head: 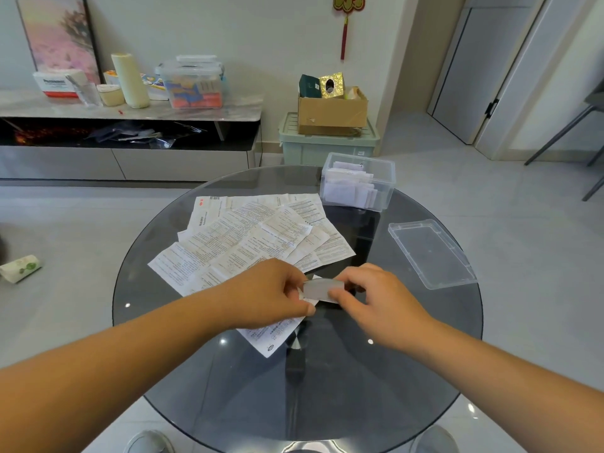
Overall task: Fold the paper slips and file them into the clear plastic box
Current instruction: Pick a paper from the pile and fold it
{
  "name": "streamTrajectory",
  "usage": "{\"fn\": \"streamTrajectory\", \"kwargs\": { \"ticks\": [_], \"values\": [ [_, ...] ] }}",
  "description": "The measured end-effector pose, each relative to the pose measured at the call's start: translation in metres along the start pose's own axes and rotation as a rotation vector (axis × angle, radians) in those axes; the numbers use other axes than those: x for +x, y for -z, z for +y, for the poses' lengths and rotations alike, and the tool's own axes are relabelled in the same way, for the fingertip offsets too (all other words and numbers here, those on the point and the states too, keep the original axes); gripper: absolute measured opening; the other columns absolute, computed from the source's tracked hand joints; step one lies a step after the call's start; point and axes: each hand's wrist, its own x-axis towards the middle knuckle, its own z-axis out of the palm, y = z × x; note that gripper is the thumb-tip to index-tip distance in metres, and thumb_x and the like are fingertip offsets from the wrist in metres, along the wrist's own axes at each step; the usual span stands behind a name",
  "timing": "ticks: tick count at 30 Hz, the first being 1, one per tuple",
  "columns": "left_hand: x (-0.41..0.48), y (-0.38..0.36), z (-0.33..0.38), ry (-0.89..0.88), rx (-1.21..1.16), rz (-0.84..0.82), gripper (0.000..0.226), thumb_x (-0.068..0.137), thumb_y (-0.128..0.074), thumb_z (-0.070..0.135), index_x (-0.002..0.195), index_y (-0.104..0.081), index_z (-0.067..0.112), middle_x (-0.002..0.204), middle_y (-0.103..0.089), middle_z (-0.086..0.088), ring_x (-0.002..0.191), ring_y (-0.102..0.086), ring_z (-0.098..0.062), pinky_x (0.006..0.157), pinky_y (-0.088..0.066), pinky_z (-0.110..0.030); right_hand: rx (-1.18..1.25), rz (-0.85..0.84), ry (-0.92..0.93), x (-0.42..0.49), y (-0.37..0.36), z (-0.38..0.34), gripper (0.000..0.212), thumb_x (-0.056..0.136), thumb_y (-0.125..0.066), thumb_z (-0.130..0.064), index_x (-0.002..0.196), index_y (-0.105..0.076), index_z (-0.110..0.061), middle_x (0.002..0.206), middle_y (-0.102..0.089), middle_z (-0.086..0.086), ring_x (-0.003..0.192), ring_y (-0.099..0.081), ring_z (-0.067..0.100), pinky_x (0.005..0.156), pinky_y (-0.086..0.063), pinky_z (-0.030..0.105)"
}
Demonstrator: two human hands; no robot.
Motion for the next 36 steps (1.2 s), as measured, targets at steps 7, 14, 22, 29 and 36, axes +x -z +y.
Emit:
{"fn": "streamTrajectory", "kwargs": {
  "ticks": [7, 14, 22, 29, 36],
  "values": [
    [0.024, -0.01, 0.002, 0.011, 0.317, 0.174, 0.027, 0.092, -0.062, 0.053, 0.08, -0.057, 0.029, 0.079, -0.061, 0.01, 0.073, -0.056, -0.007, 0.063, -0.04, -0.024, -0.026, -0.005, -0.075, 0.01, 0.0, 0.004, 0.024, 0.089, -0.07, -0.033, 0.11, -0.059, -0.035, 0.098, -0.058, -0.016, 0.092, -0.054, 0.006, 0.086, -0.048, 0.03],
    [0.035, -0.011, 0.005, 0.08, 0.274, 0.137, 0.037, 0.09, -0.06, 0.057, 0.078, -0.056, 0.022, 0.072, -0.059, 0.007, 0.07, -0.056, -0.011, 0.064, -0.042, -0.027, -0.168, -0.067, -0.139, 0.015, 0.004, 0.008, 0.043, 0.088, -0.066, -0.054, 0.129, -0.061, -0.043, 0.11, -0.044, -0.013, 0.114, -0.038, 0.01, 0.104, -0.03, 0.032],
    [0.034, -0.022, 0.005, 0.103, 0.295, 0.231, 0.04, 0.09, -0.06, 0.056, 0.068, -0.048, 0.025, 0.067, -0.055, 0.008, 0.068, -0.055, -0.013, 0.074, -0.052, -0.035, -0.263, 0.021, 0.081, 0.01, 0.003, 0.007, 0.038, 0.087, -0.072, -0.037, 0.124, -0.062, -0.034, 0.112, -0.047, -0.013, 0.109, -0.041, 0.014, 0.096, -0.035, 0.036],
    [0.03, -0.024, 0.005, 0.068, 0.323, 0.237, 0.041, 0.095, -0.052, 0.054, 0.068, -0.047, 0.024, 0.065, -0.055, 0.007, 0.066, -0.054, -0.013, 0.065, -0.048, -0.032, -0.43, -0.105, 0.19, -0.023, -0.01, -0.01, 0.053, 0.095, -0.024, -0.047, 0.135, -0.052, -0.026, 0.13, -0.054, -0.013, 0.117, -0.046, 0.015, 0.099, -0.041, 0.034],
    [0.03, -0.026, 0.002, 0.064, 0.342, 0.252, 0.04, 0.095, -0.053, 0.056, 0.071, -0.05, 0.024, 0.067, -0.056, 0.007, 0.066, -0.055, -0.012, 0.065, -0.048, -0.031, -0.45, -0.157, 0.186, -0.029, -0.004, -0.001, 0.058, 0.1, -0.016, -0.052, 0.14, -0.051, -0.028, 0.143, -0.043, -0.013, 0.13, -0.037, 0.011, 0.106, -0.029, 0.031]
  ]
}}
